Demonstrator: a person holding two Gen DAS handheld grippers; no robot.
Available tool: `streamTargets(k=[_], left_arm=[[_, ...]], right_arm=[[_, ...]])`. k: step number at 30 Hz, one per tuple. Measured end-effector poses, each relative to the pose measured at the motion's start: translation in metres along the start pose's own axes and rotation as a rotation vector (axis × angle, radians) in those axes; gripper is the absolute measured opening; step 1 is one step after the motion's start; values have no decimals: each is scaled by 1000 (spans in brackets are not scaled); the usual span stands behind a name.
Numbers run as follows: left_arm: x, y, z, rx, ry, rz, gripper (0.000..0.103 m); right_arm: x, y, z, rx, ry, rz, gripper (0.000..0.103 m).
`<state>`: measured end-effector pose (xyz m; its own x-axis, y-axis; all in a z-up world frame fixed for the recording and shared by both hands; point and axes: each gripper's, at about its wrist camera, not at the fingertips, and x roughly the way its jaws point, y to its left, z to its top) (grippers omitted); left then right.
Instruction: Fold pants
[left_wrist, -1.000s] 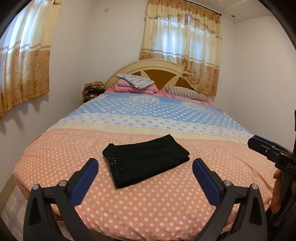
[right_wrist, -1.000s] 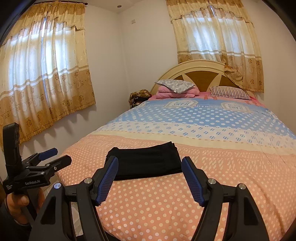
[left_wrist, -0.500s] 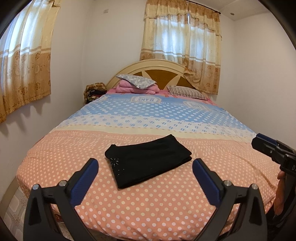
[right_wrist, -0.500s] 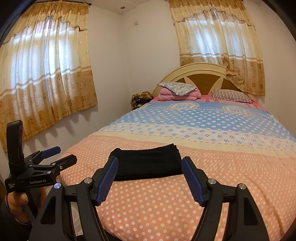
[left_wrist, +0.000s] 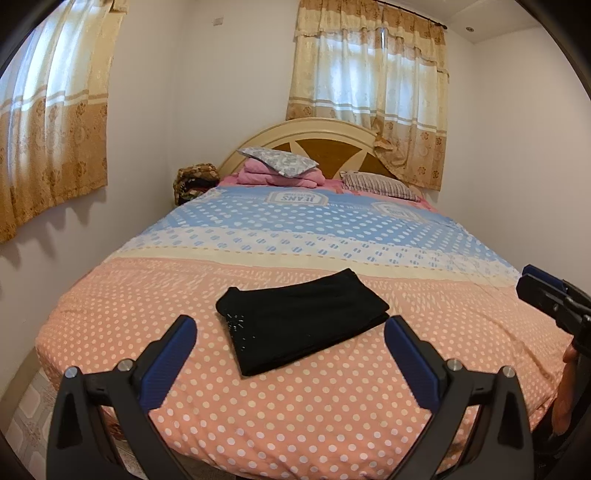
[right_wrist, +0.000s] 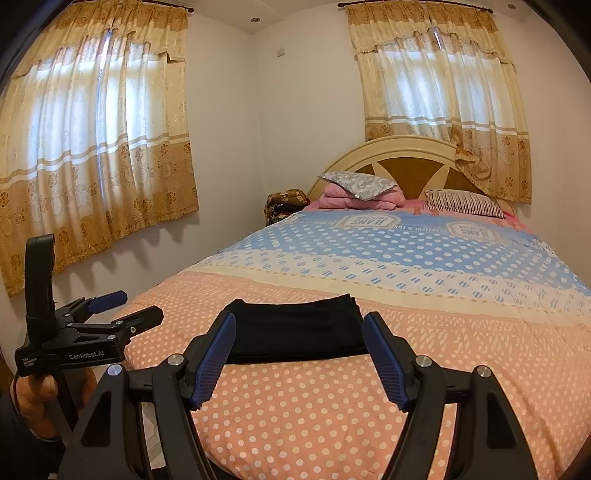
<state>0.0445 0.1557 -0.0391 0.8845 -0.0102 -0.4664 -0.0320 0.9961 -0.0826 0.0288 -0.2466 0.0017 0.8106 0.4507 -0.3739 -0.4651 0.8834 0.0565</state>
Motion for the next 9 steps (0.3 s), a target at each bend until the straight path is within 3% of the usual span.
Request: streamTargets(k=[9], left_arm=[[-2, -9, -2, 36, -13, -13, 103]], right_arm=[[3, 3, -4, -8, 17, 6, 72]])
